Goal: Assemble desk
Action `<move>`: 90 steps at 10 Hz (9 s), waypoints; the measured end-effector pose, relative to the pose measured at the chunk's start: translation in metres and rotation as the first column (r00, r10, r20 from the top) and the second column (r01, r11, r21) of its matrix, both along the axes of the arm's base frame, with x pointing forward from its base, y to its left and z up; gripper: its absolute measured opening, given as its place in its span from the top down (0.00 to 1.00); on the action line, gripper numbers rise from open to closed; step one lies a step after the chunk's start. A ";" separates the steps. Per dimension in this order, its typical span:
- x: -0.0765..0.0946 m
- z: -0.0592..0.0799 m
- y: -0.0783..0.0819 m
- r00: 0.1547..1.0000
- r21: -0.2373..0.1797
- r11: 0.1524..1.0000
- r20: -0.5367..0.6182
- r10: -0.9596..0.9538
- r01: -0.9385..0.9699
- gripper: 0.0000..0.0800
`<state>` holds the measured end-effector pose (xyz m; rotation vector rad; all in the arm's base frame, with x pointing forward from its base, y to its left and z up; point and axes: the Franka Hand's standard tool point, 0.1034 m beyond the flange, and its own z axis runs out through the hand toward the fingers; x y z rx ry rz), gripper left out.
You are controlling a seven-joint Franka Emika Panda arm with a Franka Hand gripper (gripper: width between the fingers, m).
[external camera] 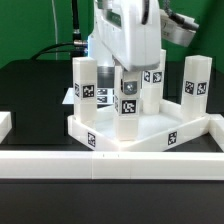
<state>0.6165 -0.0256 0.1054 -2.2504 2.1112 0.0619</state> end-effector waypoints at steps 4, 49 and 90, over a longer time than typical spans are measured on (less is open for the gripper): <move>-0.001 -0.001 0.001 0.996 0.000 0.996 0.002 0.092 -0.092 0.37; -0.004 -0.004 -0.002 0.974 0.020 0.974 0.016 0.224 -0.224 0.20; 0.000 -0.004 0.011 0.985 0.024 0.985 0.010 -0.173 0.172 0.45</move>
Offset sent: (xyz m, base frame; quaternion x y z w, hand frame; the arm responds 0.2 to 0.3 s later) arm 0.0013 0.0006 -0.0031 -0.0305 0.0088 -0.0972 0.9948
